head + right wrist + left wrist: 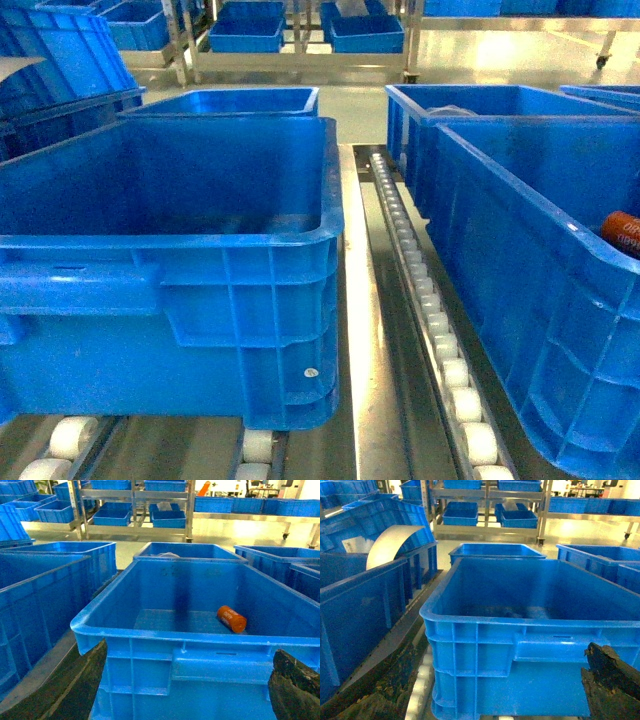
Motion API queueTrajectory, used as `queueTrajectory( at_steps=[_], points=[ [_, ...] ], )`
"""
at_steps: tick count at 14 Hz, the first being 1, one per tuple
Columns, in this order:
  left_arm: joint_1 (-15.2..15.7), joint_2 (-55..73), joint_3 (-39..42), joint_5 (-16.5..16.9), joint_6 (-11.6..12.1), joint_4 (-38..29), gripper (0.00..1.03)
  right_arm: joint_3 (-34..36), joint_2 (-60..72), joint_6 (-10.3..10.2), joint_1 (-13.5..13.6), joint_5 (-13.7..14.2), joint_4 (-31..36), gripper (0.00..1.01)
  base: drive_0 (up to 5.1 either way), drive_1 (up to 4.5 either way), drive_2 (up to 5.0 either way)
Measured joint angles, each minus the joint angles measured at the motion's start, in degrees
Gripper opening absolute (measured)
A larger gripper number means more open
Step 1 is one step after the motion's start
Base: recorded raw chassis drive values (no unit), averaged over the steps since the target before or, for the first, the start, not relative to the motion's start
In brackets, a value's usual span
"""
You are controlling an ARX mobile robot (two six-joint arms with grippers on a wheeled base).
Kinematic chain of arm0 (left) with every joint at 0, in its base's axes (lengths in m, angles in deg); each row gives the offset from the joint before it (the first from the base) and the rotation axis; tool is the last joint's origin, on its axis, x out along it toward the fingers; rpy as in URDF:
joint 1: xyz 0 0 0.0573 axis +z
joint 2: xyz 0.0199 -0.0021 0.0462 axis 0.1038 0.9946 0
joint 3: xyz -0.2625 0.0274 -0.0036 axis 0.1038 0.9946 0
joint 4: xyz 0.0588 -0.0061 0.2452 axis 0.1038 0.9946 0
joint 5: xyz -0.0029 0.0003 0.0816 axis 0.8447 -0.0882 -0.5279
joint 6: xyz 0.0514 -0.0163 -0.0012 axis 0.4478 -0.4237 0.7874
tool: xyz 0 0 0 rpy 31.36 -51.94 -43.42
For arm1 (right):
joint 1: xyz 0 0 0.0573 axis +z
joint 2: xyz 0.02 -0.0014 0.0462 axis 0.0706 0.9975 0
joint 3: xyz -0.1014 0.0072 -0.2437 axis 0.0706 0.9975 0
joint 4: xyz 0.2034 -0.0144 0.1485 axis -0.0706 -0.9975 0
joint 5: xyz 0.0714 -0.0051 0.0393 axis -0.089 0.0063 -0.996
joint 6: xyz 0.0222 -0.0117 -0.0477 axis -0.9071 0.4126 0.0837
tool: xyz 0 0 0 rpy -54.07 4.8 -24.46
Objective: Sort blue parts and orange caps into right shelf containers
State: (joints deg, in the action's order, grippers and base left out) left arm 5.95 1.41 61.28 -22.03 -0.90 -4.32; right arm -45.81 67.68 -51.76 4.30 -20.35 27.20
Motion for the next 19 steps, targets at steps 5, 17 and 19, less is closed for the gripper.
queueTrajectory(
  at_steps=[5, 17, 19],
  points=[
    [0.0, 0.0, 0.0, 0.0, 0.0, 0.0, 0.98, 0.0, 0.0, 0.0, 0.0, 0.0, 0.0, 0.98, 0.0, 0.0, 0.0],
    [0.0, 0.0, 0.0, 0.0, 0.0, 0.0, 0.98, 0.0, 0.0, 0.0, 0.0, 0.0, 0.0, 0.98, 0.0, 0.0, 0.0],
    [0.0, 0.0, 0.0, 0.0, 0.0, 0.0, 0.98, 0.0, 0.0, 0.0, 0.0, 0.0, 0.0, 0.98, 0.0, 0.0, 0.0]
  ],
)
